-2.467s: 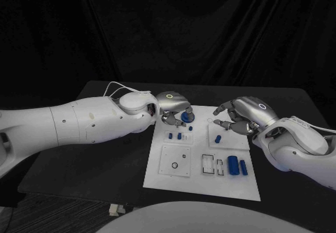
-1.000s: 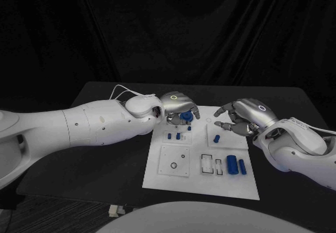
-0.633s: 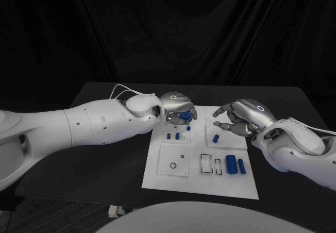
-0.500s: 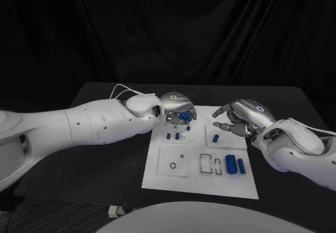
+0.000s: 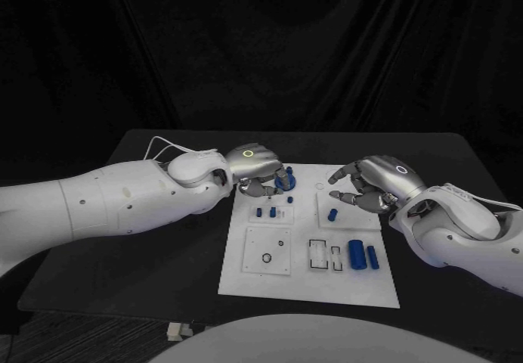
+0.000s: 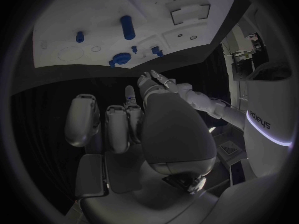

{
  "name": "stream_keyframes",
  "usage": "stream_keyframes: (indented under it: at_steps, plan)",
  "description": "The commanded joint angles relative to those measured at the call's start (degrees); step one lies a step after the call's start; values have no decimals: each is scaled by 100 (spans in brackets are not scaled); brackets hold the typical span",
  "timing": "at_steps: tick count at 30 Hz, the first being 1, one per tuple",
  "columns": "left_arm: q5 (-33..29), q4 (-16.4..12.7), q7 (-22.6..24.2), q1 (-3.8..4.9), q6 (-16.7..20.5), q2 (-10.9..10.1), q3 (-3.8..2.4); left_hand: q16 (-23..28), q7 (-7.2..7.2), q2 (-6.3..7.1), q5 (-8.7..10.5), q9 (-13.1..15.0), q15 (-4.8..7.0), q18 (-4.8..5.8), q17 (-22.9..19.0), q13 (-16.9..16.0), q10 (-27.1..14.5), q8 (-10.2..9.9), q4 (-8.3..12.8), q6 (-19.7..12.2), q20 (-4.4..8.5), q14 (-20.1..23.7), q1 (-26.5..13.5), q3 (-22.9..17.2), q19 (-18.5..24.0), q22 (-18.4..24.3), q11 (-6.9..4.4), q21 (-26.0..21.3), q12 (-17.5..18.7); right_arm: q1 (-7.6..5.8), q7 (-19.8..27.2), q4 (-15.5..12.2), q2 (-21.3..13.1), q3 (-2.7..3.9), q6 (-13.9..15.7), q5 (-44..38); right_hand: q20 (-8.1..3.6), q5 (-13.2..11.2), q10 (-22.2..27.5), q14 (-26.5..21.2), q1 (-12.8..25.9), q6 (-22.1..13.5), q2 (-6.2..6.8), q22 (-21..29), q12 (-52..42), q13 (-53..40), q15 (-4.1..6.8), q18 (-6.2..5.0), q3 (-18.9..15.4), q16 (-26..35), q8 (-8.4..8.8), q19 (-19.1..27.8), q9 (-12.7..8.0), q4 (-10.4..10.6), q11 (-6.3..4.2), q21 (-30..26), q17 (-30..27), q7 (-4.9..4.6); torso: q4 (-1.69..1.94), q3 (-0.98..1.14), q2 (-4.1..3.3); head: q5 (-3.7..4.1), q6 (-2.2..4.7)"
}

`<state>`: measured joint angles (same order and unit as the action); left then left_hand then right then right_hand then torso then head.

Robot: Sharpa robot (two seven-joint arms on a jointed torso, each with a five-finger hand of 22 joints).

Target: Assemble the parts on the task board

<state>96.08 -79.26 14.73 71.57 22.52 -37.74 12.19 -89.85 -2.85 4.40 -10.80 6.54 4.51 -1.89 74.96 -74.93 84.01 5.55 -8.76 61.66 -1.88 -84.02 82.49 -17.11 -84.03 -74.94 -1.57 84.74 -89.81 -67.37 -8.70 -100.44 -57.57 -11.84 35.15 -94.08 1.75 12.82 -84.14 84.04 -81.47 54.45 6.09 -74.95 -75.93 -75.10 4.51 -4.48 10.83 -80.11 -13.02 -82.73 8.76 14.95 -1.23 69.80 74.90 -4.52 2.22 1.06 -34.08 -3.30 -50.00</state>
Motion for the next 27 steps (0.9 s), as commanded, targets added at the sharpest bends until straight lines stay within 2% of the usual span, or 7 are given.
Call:
stream_keyframes:
  at_steps: [1,2,5,9,16,22,27]
  plan:
    - [-3,-228,281,17,-134,-228,-5,-15,9,28,-32,22,-90,126,1504,-1507,599,15,-1,53,-74,-598,-131,-98,-466,-1422,79,245,-19,20,44,-10,-17,3,19,10,0,-14,-219,343,40,-26,-21,-960,-38,-229,22,51,10,22,21,-55,-8,24,9,28,239,1,2,0,0,11,0]
    - [-3,-320,259,20,-327,-354,-5,-15,-10,54,98,33,-97,146,1504,-1507,599,15,-25,81,-89,-598,-192,-157,-508,-1449,109,339,-19,23,48,-9,-21,3,18,14,0,-13,-220,343,40,-25,-21,-960,-39,-230,22,52,10,23,21,-55,-8,24,10,28,238,1,2,0,1,11,0]
    - [-4,-472,217,25,-639,-608,-4,-15,-10,175,259,38,-105,189,1504,-1507,599,-36,-110,81,-125,-598,-303,-284,-597,-1506,135,526,-19,36,58,-14,-32,3,19,18,0,-10,-222,342,40,-24,-25,-959,-44,-235,21,51,11,30,22,-55,-9,25,14,25,229,1,4,0,5,35,0]
    - [-5,-589,177,26,-862,-892,-2,-15,1,279,318,83,-73,189,1504,-1507,599,-20,-119,247,-142,-598,-269,-550,-597,-1506,114,526,-19,66,60,-11,-53,3,5,22,0,-8,-220,340,40,-24,-26,-955,-35,-226,20,48,11,37,23,-50,-10,26,14,10,220,0,6,2,10,47,0]
    - [-6,-617,170,26,-972,-1049,-2,-15,13,370,339,113,-70,189,1504,-1507,599,-19,3,339,-153,-598,-146,-783,-597,-1506,110,526,-19,80,56,-14,-46,3,2,23,0,1,-214,337,33,-23,-29,-951,-18,-211,19,45,14,49,26,-44,-12,23,9,-10,206,-5,-5,9,13,-14,0]
    - [-6,-593,154,26,-1011,-1064,-1,-15,22,438,350,111,-64,189,1504,-1507,599,-63,102,316,-159,-598,-90,-981,-597,-1506,103,526,-19,84,51,-9,-46,3,4,24,0,7,-211,336,29,-25,-29,-950,-6,-200,20,44,15,54,29,-43,-14,21,8,-15,199,-5,16,-1,-3,9,0]
    - [-6,-556,130,26,-938,-1043,-1,-15,17,448,352,107,-61,189,1504,-1507,599,-82,116,298,-161,-598,-96,-1029,-597,-1506,104,526,-19,85,51,-2,-40,3,-2,24,0,7,-211,336,29,-25,-29,-950,-6,-200,20,44,15,54,29,-43,-14,21,8,-15,199,-5,2,0,3,-7,0]
